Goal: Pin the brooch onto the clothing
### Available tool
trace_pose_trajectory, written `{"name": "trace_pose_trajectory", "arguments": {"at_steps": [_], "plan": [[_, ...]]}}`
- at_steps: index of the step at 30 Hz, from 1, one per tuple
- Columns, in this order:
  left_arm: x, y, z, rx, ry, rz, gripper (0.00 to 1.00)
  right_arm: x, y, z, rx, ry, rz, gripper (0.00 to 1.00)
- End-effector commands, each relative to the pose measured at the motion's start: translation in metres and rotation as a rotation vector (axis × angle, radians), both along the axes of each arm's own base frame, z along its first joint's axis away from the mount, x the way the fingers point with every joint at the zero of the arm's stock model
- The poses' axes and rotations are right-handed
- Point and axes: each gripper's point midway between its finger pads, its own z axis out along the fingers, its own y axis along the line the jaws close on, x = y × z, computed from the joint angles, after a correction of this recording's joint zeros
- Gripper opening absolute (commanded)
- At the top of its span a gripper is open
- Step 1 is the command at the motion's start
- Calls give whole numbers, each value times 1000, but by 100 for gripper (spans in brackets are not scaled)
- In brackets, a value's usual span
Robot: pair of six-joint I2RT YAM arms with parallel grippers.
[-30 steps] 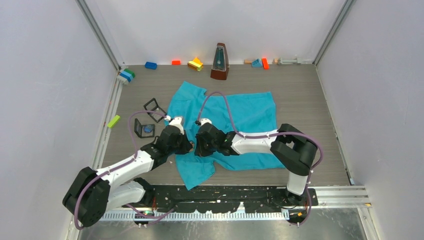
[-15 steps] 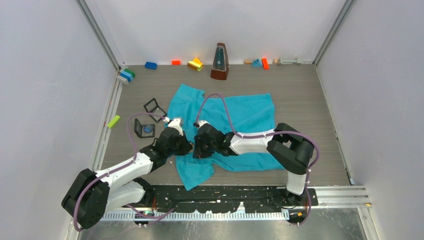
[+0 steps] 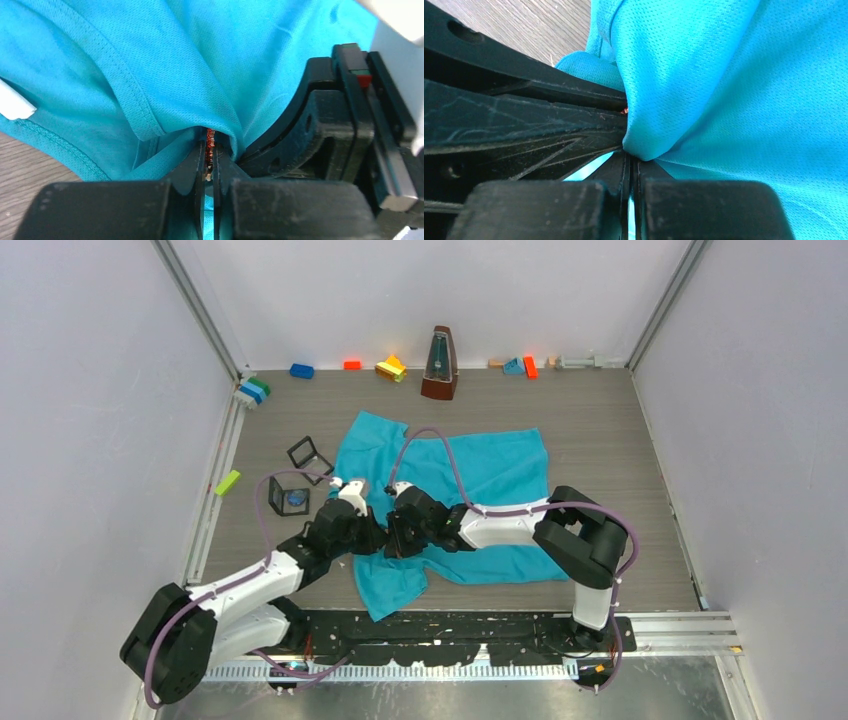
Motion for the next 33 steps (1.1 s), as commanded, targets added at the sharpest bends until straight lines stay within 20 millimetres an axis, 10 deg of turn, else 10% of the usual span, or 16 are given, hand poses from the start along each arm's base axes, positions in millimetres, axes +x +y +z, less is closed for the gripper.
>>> {"name": "trace_pose_trajectory", "arguments": {"at_steps": [1,7,15,23,33], "plan": [[7,-28,46,-144,-142,-108,0,-1,20,15,63,-28,48,1],[8,-12,42,-99,-120,-29,0,0,14,42,91,-59,34,3],[10,-1,41,-84,-77,48,0,-7,-32,96,88,-158,-7,44],[9,0,42,-100,-66,61,0,-3,-75,112,86,-240,-101,61],[6,-6,54,-174,-101,45,0,7,-47,115,255,-250,-142,61]]}}
